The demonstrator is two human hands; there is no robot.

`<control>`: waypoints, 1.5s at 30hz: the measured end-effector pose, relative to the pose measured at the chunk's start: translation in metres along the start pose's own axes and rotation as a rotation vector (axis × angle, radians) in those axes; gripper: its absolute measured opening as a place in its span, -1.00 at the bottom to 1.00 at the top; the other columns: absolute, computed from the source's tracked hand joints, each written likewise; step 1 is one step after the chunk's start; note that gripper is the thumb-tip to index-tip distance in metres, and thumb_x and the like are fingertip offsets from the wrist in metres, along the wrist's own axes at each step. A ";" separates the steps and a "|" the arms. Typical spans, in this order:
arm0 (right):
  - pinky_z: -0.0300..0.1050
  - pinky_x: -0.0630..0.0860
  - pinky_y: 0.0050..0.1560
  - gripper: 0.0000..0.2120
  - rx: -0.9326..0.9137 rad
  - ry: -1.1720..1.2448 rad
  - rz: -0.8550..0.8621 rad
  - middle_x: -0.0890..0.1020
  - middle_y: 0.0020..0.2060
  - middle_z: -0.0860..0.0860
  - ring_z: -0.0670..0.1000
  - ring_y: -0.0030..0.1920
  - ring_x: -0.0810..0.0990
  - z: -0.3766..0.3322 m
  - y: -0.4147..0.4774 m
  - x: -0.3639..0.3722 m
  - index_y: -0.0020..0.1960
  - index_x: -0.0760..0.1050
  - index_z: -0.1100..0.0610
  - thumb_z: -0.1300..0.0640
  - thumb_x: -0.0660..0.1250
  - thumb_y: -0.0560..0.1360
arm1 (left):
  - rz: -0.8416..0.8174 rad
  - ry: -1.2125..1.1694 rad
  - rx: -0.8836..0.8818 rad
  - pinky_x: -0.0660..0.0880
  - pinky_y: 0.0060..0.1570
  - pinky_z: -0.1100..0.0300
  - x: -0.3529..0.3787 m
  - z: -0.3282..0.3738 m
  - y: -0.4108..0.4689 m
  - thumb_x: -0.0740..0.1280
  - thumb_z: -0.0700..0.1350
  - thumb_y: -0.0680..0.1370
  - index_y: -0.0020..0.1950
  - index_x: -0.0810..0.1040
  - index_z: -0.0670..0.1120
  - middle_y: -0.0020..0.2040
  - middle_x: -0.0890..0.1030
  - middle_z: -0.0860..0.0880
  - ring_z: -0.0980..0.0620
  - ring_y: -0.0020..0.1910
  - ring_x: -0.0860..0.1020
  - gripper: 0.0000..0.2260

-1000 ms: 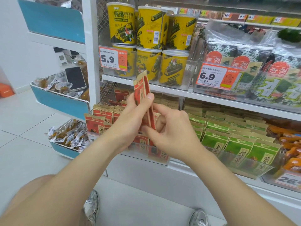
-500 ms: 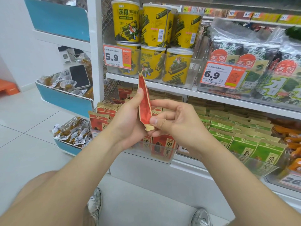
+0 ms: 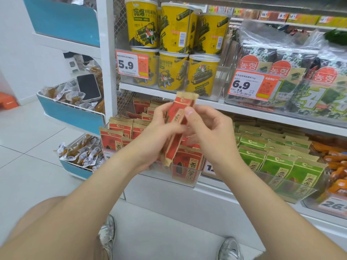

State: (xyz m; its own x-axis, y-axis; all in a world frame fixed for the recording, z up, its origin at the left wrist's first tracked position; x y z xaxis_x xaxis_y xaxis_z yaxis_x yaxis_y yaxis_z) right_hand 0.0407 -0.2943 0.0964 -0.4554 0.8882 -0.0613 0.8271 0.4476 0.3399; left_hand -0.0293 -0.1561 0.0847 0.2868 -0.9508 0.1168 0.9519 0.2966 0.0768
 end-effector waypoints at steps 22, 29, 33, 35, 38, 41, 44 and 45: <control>-0.15 0.63 -0.24 -0.79 0.145 0.396 -0.048 0.76 -0.10 0.17 0.06 -0.17 0.72 0.006 0.005 -0.005 0.12 0.69 0.26 0.16 0.51 0.55 | -0.153 -0.234 -0.115 0.53 -0.34 0.36 0.019 0.008 -0.016 0.14 0.01 0.75 0.47 0.51 -0.19 -0.21 0.64 0.10 0.20 -0.35 0.60 -0.60; 0.03 0.73 -0.19 -0.74 0.037 0.125 -0.177 0.75 -0.11 0.25 0.14 -0.17 0.74 -0.002 0.002 -0.006 0.16 0.64 0.25 0.33 0.57 0.50 | -0.164 -0.238 -0.063 0.53 -0.30 0.37 0.023 0.016 -0.019 -0.02 -0.01 0.79 0.34 0.59 -0.17 -0.04 0.77 -0.01 0.18 -0.26 0.68 -0.56; 0.02 0.71 -0.26 -0.61 0.100 0.036 -0.284 0.68 -0.21 0.21 0.13 -0.27 0.68 0.000 0.000 -0.002 0.18 0.55 0.26 0.35 0.63 0.44 | -0.124 -0.343 -0.114 0.57 -0.21 0.17 0.019 0.014 -0.017 0.12 0.14 0.75 0.17 0.61 -0.07 0.01 0.71 -0.18 -0.05 -0.13 0.71 -0.62; 0.10 0.73 -0.24 -0.56 0.109 -0.011 -0.324 0.64 -0.25 0.19 0.15 -0.29 0.67 0.002 -0.001 0.001 0.20 0.50 0.25 0.37 0.63 0.44 | -0.102 -0.355 -0.139 0.45 -0.26 0.09 0.017 0.011 -0.015 0.15 0.20 0.73 0.13 0.59 -0.03 -0.10 0.61 -0.19 -0.10 -0.21 0.64 -0.64; 0.25 0.75 -0.17 -0.53 0.082 -0.063 -0.355 0.59 -0.27 0.15 0.21 -0.29 0.66 0.004 0.000 0.000 0.20 0.45 0.20 0.38 0.63 0.44 | -0.080 -0.363 -0.165 0.35 -0.24 0.06 0.015 0.007 -0.014 0.16 0.25 0.72 0.05 0.59 0.02 -0.15 0.49 -0.18 -0.12 -0.22 0.53 -0.63; 0.22 0.75 -0.15 -0.51 0.078 -0.070 -0.372 0.59 -0.25 0.15 0.22 -0.26 0.67 0.005 0.001 -0.004 0.20 0.45 0.16 0.37 0.64 0.43 | -0.068 -0.386 -0.200 0.53 -0.26 0.11 0.016 0.006 -0.014 0.13 0.26 0.73 0.05 0.62 0.00 -0.19 0.49 -0.16 -0.09 -0.25 0.62 -0.58; 0.17 0.74 -0.16 -0.50 0.088 -0.060 -0.383 0.58 -0.24 0.16 0.21 -0.23 0.66 0.005 0.001 -0.007 0.21 0.46 0.17 0.38 0.64 0.42 | -0.072 -0.412 -0.235 0.62 -0.24 0.12 0.015 0.003 -0.012 0.12 0.27 0.74 0.15 0.60 -0.01 -0.13 0.48 -0.18 -0.08 -0.19 0.64 -0.58; 0.18 0.74 -0.15 -0.50 0.096 -0.053 -0.382 0.58 -0.23 0.16 0.21 -0.22 0.66 0.005 0.001 -0.007 0.22 0.46 0.18 0.38 0.64 0.42 | -0.068 -0.404 -0.239 0.61 -0.17 0.10 0.015 0.002 -0.012 0.12 0.28 0.74 0.22 0.58 -0.02 -0.06 0.48 -0.21 -0.10 -0.13 0.63 -0.56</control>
State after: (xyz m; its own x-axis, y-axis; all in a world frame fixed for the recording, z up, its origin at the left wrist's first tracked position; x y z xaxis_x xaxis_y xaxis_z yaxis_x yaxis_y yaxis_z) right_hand 0.0460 -0.2995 0.0924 -0.7208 0.6587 -0.2158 0.6296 0.7524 0.1937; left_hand -0.0366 -0.1734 0.0875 0.2028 -0.8425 0.4991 0.9789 0.1605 -0.1268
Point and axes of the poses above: each hand's wrist, its own y-axis towards the middle knuckle, its own x-axis out of the palm, z = x × y, the point moved 2 cm from there along y, towards the middle knuckle
